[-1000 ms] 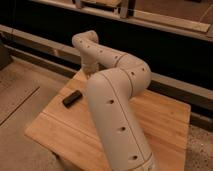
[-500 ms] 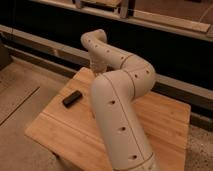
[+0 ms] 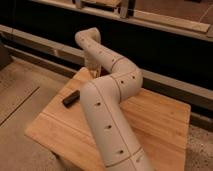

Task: Drag the ceramic bowl in a circle

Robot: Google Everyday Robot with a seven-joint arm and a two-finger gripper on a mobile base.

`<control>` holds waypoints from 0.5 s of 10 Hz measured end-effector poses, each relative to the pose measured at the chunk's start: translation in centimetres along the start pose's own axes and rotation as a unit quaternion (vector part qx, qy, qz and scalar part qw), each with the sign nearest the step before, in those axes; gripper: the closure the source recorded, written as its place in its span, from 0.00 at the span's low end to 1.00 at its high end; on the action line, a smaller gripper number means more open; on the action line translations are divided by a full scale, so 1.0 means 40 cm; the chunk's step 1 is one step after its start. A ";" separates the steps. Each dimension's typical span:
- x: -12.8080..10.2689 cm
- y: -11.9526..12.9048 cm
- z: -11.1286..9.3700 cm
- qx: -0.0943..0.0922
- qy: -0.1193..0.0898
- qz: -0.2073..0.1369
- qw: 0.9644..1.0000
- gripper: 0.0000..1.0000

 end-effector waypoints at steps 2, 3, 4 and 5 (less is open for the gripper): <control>-0.016 0.045 -0.009 -0.009 -0.006 -0.017 1.000 1.00; -0.022 0.069 -0.021 -0.017 -0.010 -0.028 0.999 1.00; -0.023 0.088 -0.027 -0.025 -0.012 -0.037 0.999 1.00; -0.022 0.102 -0.034 -0.031 -0.013 -0.045 0.998 1.00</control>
